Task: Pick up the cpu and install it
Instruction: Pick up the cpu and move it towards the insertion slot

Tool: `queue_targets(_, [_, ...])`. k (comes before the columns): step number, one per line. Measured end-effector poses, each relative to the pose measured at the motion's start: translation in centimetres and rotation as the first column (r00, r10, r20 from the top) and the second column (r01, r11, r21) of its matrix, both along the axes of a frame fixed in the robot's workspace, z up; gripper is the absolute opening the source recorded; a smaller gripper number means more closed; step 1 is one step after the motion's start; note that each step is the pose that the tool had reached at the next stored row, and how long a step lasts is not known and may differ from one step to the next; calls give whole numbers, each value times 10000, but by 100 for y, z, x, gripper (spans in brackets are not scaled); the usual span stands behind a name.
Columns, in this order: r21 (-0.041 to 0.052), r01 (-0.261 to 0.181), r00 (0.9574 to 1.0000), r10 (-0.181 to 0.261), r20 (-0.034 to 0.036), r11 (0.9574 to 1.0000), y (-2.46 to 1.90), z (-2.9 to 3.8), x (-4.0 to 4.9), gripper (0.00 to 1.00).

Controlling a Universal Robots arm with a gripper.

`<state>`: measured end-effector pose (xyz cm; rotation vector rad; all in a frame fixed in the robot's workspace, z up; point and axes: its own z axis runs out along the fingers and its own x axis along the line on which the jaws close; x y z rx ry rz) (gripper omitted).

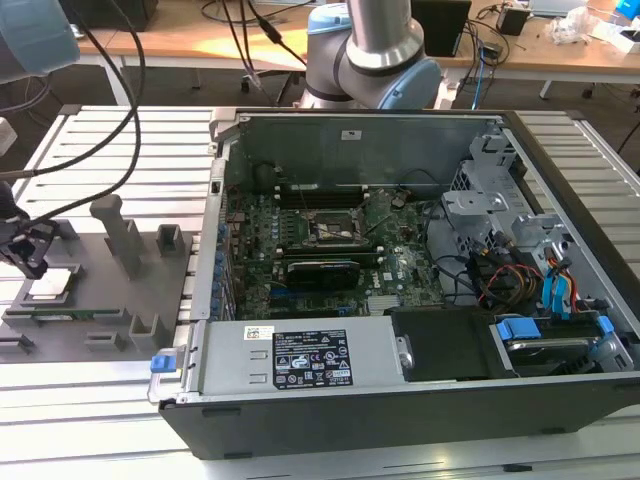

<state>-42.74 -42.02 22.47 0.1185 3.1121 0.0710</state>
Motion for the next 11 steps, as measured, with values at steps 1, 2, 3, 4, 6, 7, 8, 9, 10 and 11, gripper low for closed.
queue_targets(1, [1, -1, 10000, 1, 0, 10000, -1, -31, -2, 11])
queue_targets(2, [1, -2, 10000, 2, 0, 10000, -1, -49, -3, 11])
queue_targets(3, [0, -2, 10000, 2, 0, 10000, -1, -63, -4, 11])
queue_targets(4, [-1, 0, 10000, 0, -2, 10000, -1, -67, -5, 11])
queue_targets(6, [-2, 0, 10000, 0, -4, 10000, 0, -67, -5, 11])
queue_targets(7, [0, 0, 10000, 0, -1, 10000, 0, -68, -5, 11])
queue_targets(8, [0, 0, 10000, 0, -1, 10000, 0, -69, -5, 11])
queue_targets(9, [0, 0, 10000, 0, -1, 10000, 0, -69, -5, 11])
queue_targets(10, [0, 0, 10000, 0, -1, 10000, 0, -69, -5, 11])
queue_targets(11, [0, 0, 10000, 0, -1, 10000, 0, -69, -5, 11])
